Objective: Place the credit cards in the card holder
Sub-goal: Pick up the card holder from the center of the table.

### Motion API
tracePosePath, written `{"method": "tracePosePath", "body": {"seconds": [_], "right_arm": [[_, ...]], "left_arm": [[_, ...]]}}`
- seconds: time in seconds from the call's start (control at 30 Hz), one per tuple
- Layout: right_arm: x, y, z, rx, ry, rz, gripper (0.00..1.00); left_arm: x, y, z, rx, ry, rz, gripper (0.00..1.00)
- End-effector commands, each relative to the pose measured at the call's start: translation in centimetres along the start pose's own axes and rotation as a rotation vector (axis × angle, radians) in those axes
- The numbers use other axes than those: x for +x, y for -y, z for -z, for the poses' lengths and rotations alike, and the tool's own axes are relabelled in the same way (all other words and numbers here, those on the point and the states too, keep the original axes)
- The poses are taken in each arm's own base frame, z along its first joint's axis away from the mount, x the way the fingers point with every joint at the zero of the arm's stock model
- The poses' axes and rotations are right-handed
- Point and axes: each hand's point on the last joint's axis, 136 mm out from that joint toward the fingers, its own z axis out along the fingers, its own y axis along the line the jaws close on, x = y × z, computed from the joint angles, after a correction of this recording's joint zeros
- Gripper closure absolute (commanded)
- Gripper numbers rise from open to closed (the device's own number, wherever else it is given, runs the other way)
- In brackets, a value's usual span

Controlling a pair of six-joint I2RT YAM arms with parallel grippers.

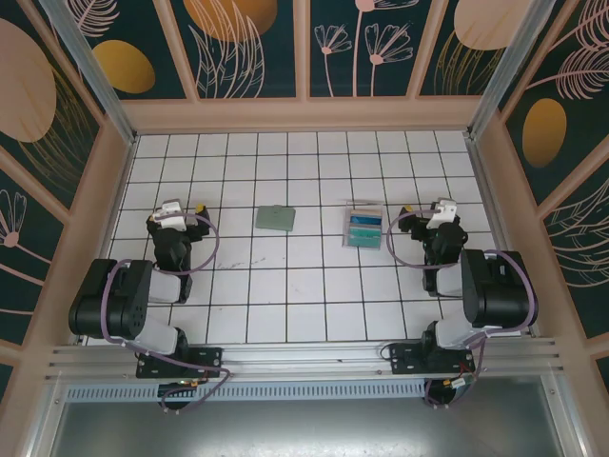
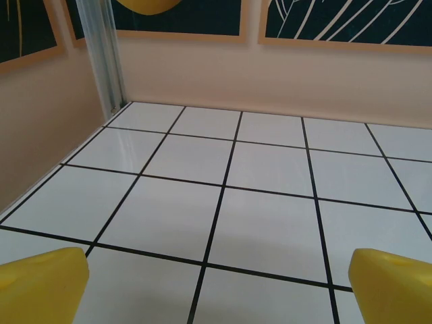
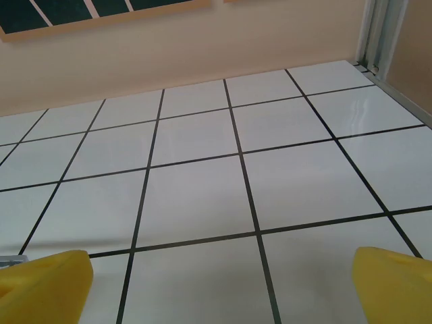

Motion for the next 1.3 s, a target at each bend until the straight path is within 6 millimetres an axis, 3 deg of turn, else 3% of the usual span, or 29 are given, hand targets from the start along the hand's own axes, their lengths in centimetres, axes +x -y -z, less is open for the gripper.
{"method": "tracePosePath", "body": {"seconds": [0.0,0.8,0.93,1.0,1.1,1.17,1.27], "right_arm": [[-1.6,-0.4,-0.3,-0.017,0.056,0.014,0.01],[-1.6,-0.4,-0.3,-0.019,0.057,0.013,0.01],[-1.7,-0.3,-0.4,-0.012,0.054,0.01,0.01],[-3.3,0.6,-1.0,0.045,0.036,-0.022,0.01],[-5.0,2.0,-2.5,0.114,-0.082,-0.1,0.01],[-6.6,1.9,-2.5,0.121,-0.086,-0.126,0.01],[-8.3,3.8,-1.3,0.262,-0.105,-0.231,0.01]], "left_arm": [[-1.5,0.1,-0.4,0.011,0.051,0.003,0.01],[-1.5,0.0,-0.2,0.009,0.055,0.005,0.01],[-1.7,-1.4,0.0,-0.071,0.073,0.037,0.01],[-2.1,-2.2,0.4,-0.113,0.088,0.056,0.01],[-3.4,-1.7,1.1,-0.084,0.1,0.046,0.01],[-4.3,-1.9,1.5,-0.094,0.085,0.066,0.01],[-6.5,-1.7,2.5,-0.08,0.079,0.149,0.01]]}}
